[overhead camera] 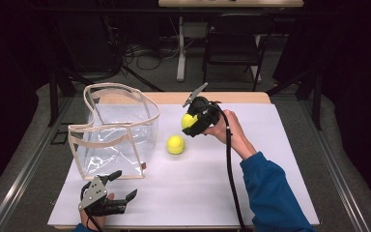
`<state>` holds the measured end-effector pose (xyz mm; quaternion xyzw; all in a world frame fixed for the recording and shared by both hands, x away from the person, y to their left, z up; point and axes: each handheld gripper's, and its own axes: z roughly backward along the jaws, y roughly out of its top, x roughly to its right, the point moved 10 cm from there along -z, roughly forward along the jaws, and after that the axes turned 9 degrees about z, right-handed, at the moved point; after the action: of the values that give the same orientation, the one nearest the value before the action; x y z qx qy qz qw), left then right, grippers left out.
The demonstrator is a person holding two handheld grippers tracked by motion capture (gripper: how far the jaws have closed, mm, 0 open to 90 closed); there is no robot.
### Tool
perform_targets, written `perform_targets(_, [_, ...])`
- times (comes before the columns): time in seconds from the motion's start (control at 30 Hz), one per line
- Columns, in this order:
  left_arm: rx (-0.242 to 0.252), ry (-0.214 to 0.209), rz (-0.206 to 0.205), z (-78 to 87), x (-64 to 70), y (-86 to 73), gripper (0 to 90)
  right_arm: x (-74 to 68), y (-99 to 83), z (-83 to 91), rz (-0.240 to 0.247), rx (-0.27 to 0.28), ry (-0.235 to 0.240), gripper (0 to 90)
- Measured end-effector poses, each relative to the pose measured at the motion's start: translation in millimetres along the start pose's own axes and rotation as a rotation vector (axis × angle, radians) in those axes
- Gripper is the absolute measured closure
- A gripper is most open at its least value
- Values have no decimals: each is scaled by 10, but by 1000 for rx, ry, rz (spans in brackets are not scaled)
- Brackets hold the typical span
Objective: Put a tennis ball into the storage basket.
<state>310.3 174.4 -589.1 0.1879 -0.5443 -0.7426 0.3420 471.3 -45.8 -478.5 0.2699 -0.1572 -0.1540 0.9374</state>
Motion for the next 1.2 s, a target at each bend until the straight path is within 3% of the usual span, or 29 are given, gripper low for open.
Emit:
perform_targets(0.57, [3, 2, 2, 6, -10, 2, 160, 69, 237, 37, 6, 12, -9, 259])
perform_targets(1.2, [3, -1, 1, 6, -7, 2, 160, 126, 365, 43, 17, 12, -7, 259])
